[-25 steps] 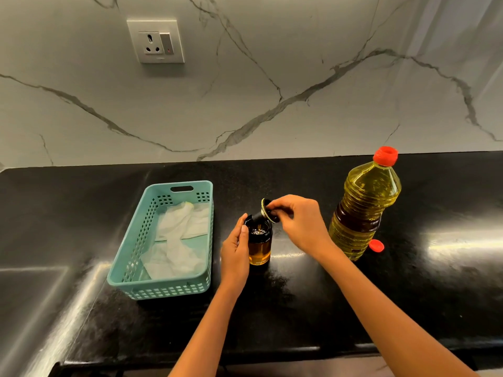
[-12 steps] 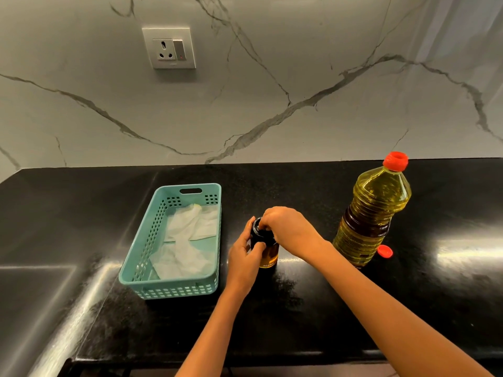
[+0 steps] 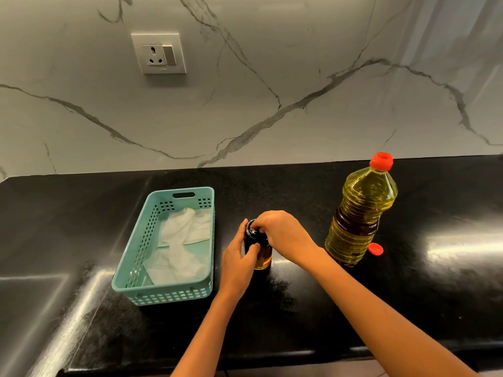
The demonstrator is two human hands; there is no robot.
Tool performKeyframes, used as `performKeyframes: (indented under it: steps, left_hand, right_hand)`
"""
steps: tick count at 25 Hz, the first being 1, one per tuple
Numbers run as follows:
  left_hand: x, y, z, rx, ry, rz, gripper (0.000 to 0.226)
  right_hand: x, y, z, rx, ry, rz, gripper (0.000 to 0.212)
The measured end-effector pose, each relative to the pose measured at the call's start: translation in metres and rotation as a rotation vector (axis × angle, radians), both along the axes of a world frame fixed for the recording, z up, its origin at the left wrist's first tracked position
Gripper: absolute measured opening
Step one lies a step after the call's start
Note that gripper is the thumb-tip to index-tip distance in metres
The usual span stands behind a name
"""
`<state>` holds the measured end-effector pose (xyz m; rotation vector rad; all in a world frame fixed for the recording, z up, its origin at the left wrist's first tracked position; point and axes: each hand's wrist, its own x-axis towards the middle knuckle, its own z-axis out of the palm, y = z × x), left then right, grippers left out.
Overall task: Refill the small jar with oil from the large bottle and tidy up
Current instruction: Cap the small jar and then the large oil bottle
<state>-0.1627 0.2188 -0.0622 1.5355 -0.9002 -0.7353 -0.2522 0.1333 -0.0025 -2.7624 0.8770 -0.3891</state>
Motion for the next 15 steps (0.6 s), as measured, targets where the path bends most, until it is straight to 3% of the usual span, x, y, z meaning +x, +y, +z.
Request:
performKeyframes:
  steps: [8, 12, 15]
  left_hand:
    - [-0.024, -0.008, 0.040, -0.190, -0.621, 0.096, 0.062]
    - [-0.061, -0.037, 0.074, -0.277, -0.606, -0.062, 0.062]
    - [-0.096, -0.065, 0.096, -0.285, -0.579, -0.203, 0.064]
  right_hand:
    - [-0.060, 0.011, 0.029, -0.079, -0.534, -0.120, 0.023]
    - [-0.109, 0.008, 0.058, -0.262, -0.813, -0.349, 0.025]
    - [-0.151, -0.013, 0.049, -0.177, -0.966, -0.631, 0.024]
